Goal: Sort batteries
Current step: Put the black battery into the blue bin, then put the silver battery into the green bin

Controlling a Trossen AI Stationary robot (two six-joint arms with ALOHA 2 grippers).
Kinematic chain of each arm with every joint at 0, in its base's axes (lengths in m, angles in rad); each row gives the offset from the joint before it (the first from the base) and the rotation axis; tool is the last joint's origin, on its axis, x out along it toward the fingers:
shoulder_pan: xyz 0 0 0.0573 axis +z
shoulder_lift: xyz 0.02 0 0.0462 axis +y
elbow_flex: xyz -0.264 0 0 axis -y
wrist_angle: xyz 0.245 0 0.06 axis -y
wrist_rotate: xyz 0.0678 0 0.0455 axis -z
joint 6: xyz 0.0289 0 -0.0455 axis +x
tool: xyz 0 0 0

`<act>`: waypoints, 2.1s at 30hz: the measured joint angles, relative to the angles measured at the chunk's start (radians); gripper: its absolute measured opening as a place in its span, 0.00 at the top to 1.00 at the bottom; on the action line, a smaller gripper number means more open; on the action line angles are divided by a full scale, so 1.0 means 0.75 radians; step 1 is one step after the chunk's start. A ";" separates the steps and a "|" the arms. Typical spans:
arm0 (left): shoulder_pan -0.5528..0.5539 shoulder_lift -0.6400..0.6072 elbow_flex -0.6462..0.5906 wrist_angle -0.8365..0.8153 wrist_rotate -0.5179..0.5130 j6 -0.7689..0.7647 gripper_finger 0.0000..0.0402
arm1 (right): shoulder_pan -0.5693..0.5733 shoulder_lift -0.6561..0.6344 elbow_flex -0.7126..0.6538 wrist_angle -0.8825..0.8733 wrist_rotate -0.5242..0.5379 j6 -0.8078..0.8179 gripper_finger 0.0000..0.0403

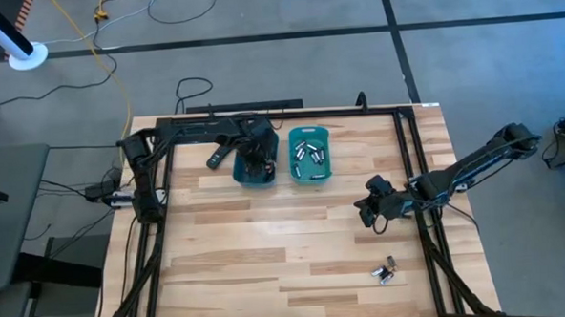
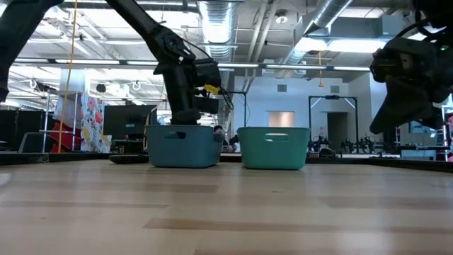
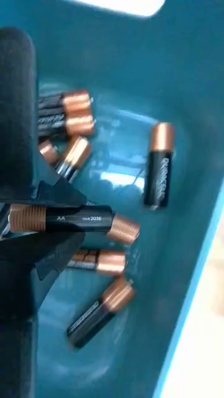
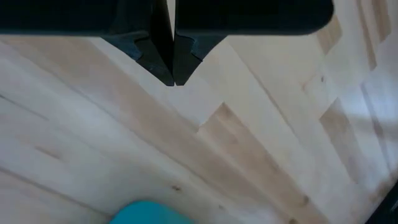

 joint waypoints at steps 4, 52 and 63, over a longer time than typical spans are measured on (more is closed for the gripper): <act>0.001 0.023 0.001 0.015 -0.040 0.007 0.85 | -0.040 0.000 0.000 0.001 0.000 0.007 0.95; -0.823 -0.356 -0.243 0.748 -0.150 -1.087 0.56 | 0.068 0.006 0.433 -0.409 -0.010 -0.533 0.95; -1.196 -0.358 -0.532 0.987 -0.574 -1.384 0.56 | 0.320 0.352 0.706 -0.950 -0.145 -0.598 0.95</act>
